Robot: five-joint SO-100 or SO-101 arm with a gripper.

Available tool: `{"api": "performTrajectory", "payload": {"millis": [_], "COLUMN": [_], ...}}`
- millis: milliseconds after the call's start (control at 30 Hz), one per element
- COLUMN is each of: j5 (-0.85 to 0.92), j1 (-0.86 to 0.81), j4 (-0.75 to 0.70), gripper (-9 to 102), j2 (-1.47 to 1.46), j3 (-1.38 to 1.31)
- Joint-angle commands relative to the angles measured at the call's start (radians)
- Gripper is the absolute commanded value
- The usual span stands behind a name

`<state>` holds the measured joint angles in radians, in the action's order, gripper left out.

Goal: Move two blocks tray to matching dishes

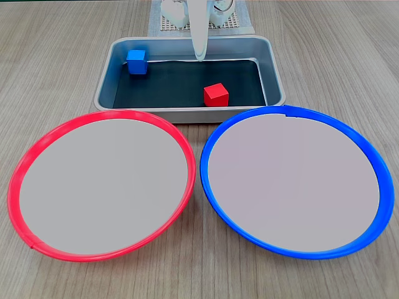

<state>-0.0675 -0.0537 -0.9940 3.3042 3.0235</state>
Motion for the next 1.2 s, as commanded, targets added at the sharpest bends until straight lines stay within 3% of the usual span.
{"api": "performTrajectory", "payload": {"millis": [0, 167, 233, 333, 500, 667, 833, 1033, 1167], "j5": [0.005, 0.003, 0.1, 0.403, 0.495, 0.506, 0.598, 0.617, 0.609], "j1": [0.008, 0.011, 0.026, 0.006, 0.006, 0.005, 0.037, 0.091, 0.118], "j4": [-0.002, -0.002, -0.025, -0.044, -0.06, -0.123, -0.176, -0.146, -0.149], "gripper": [0, 0, 0, 0, 0, 19, 28, 24, 4], "j2": [0.025, 0.015, -0.06, -0.321, -0.888, -1.394, -1.611, -1.703, -1.761], "j3": [0.0, -0.003, -0.063, -0.264, -0.568, -0.877, -1.032, -1.066, -1.103]}}
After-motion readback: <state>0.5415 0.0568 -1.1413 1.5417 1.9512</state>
